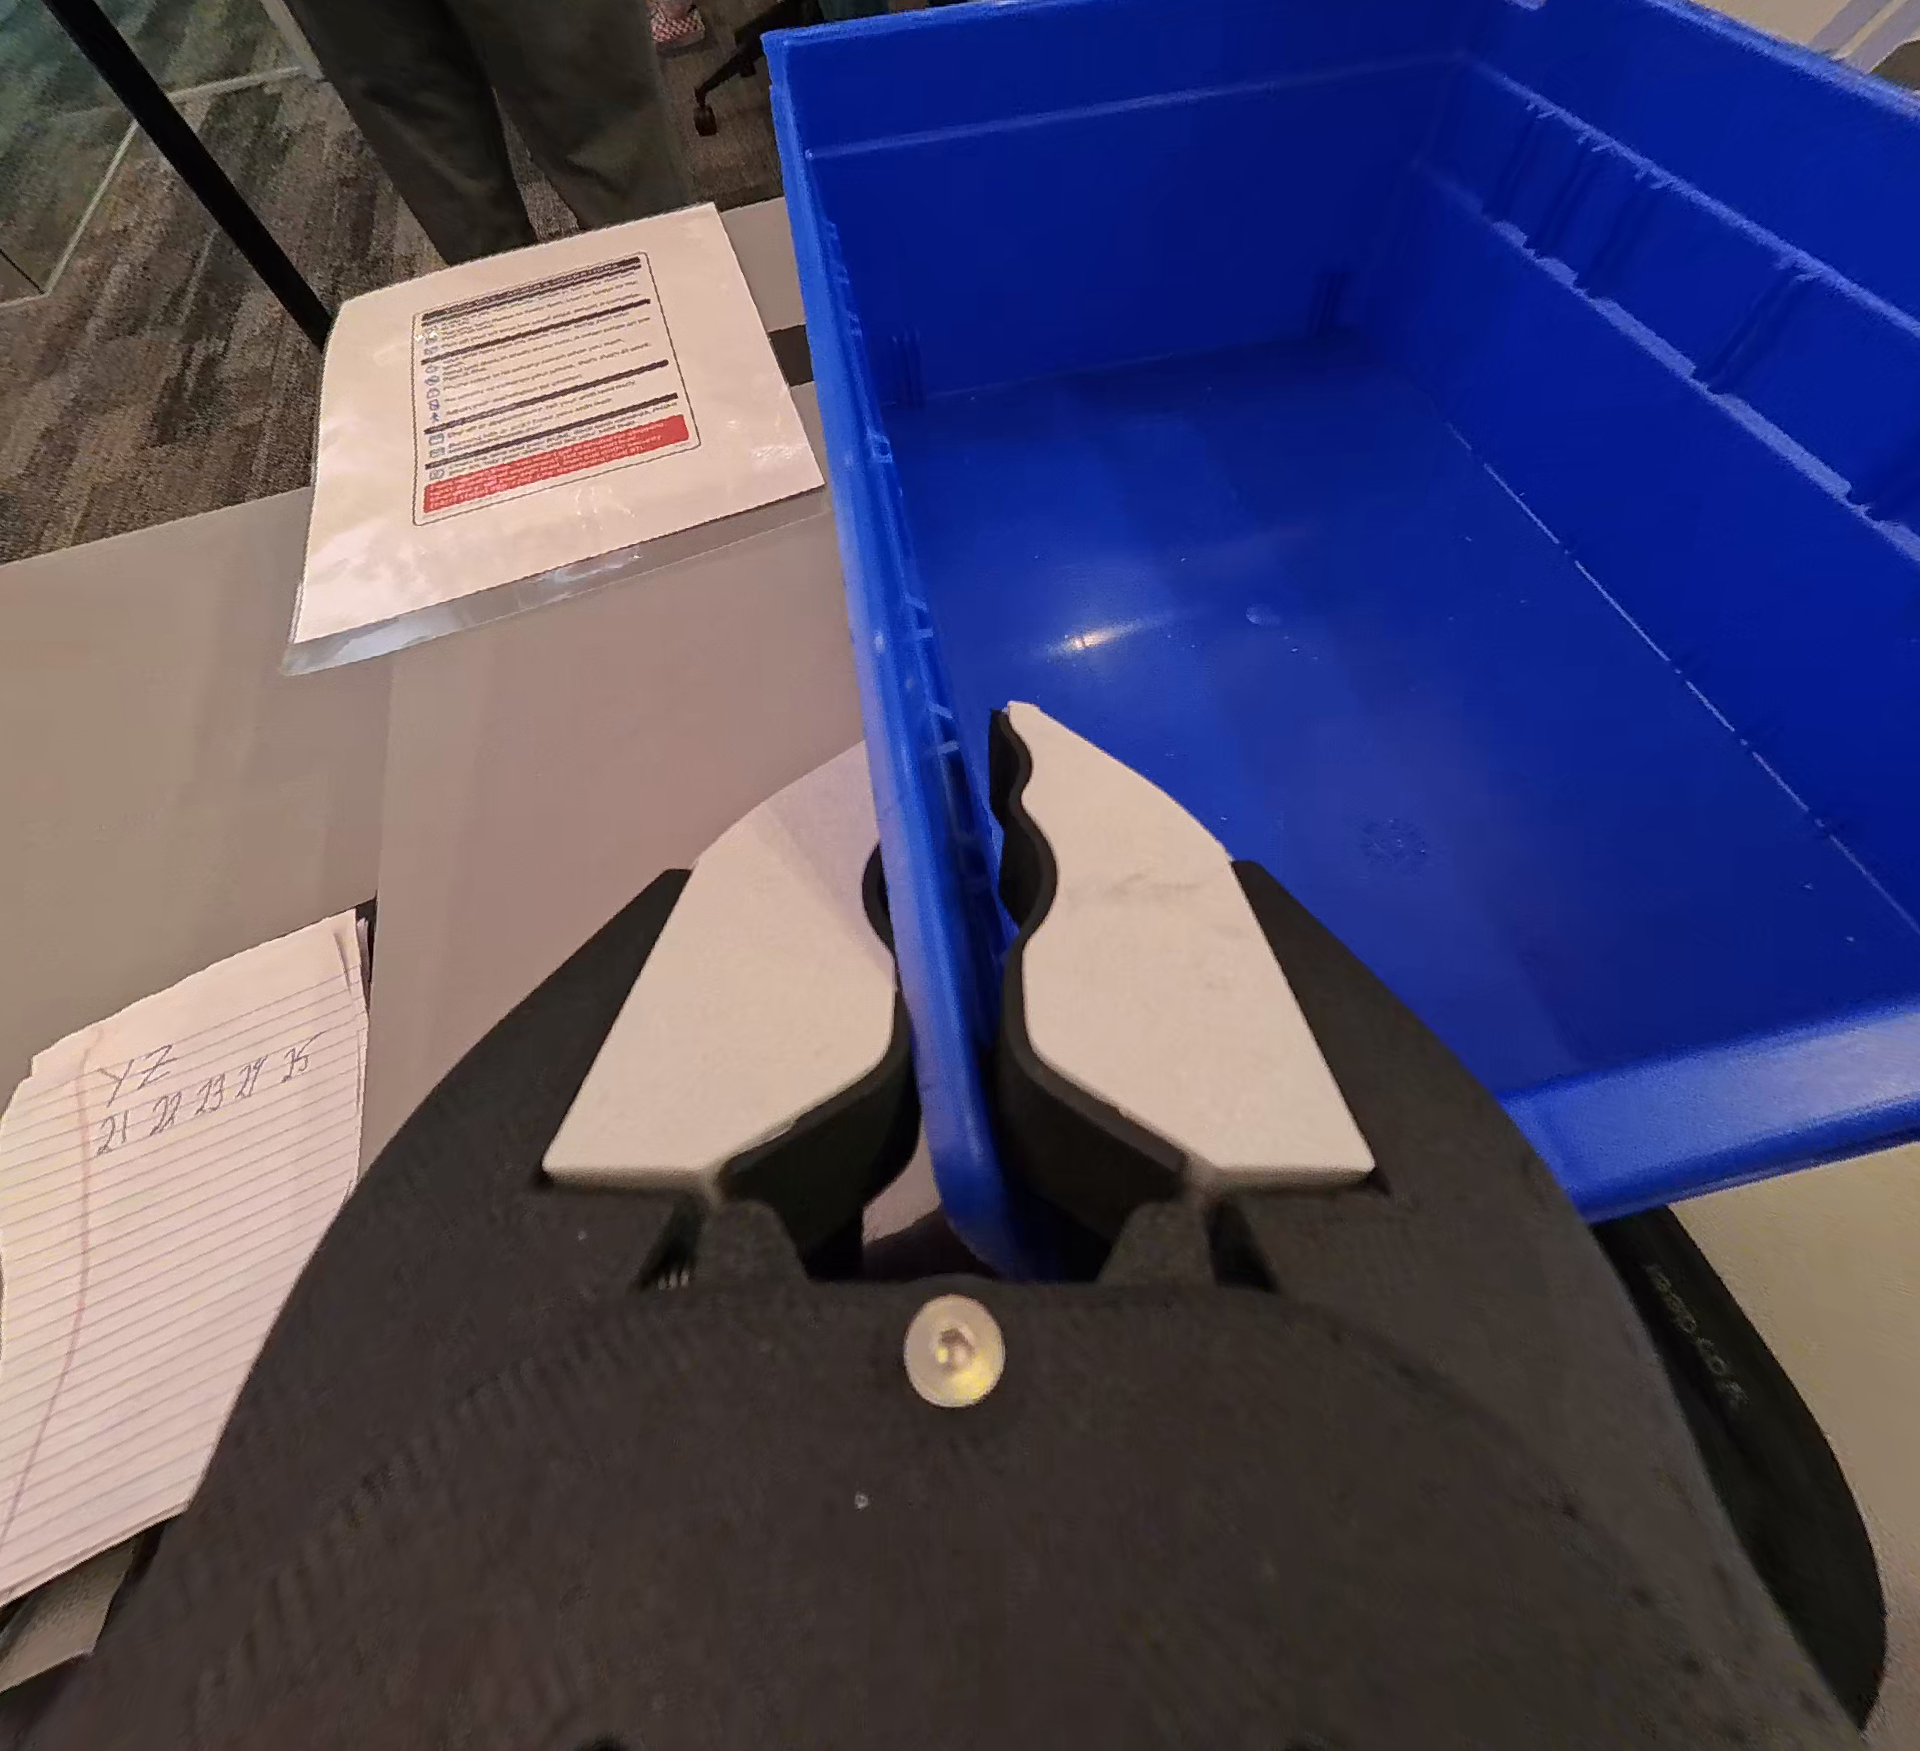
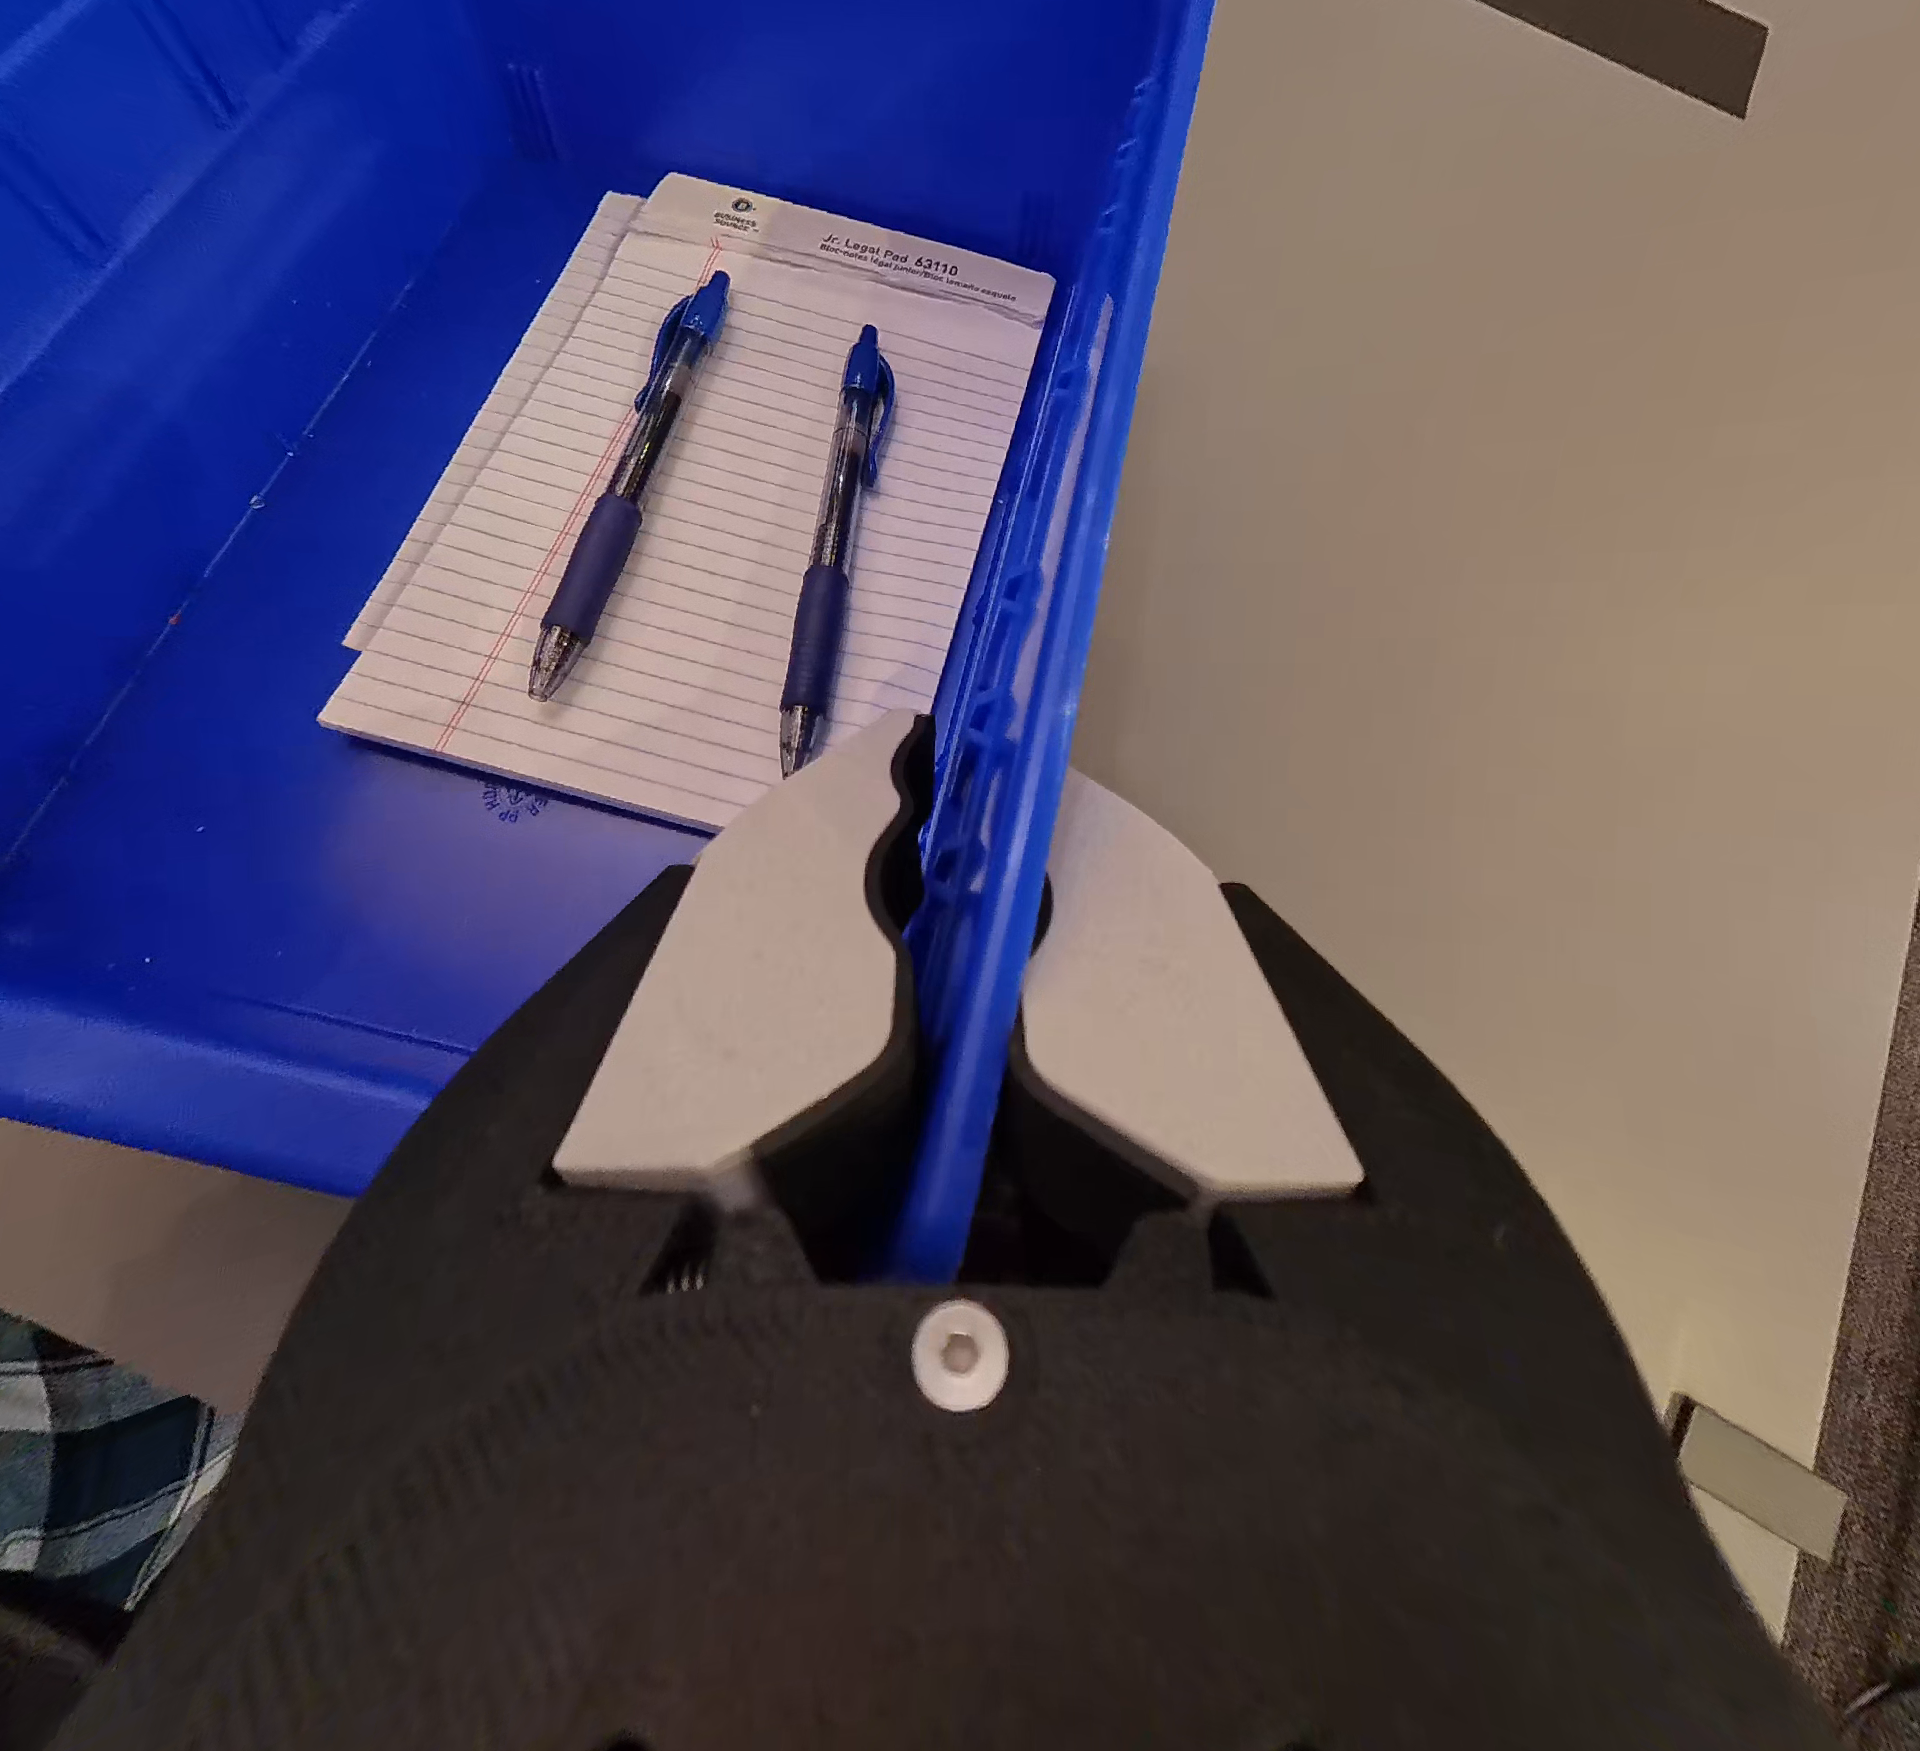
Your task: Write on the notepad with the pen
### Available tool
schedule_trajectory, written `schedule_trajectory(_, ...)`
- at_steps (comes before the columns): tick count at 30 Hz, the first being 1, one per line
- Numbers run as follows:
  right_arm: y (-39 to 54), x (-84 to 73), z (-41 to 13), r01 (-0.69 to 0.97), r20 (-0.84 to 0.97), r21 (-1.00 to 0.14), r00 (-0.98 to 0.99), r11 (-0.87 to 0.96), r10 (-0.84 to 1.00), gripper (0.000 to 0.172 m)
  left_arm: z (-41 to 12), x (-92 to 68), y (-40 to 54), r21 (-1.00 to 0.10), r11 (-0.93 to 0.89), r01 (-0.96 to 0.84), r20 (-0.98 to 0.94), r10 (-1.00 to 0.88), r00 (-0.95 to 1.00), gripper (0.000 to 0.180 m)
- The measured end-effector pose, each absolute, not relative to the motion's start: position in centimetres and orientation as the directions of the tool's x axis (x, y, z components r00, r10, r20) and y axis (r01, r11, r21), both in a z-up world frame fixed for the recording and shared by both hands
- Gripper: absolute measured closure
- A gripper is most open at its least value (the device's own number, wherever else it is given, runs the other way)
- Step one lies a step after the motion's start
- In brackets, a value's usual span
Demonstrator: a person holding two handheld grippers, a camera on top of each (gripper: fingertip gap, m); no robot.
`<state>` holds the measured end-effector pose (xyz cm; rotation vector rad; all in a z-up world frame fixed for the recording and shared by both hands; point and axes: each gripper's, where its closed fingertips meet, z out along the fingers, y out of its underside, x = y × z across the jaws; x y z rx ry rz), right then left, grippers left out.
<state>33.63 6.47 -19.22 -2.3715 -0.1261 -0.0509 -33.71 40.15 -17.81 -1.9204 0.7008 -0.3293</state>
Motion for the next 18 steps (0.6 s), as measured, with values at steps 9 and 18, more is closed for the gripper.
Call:
schedule_trajectory(9,5.9,33.0,-19.1,0.128,0.071,-0.684,0.991,-0.719,0.109,0.162,-17.8,-33.6,40.0,-0.895,-0.309,-0.321,-0.075,-0.606,0.792,0.170)
schedule_trajectory(18,5.4,32.4,-18.9,0.153,0.067,-0.676,0.987,-0.721,0.146,0.162,-18.0,-33.6,40.0,-0.896,-0.309,-0.320,-0.075,-0.605,0.793,0.170)
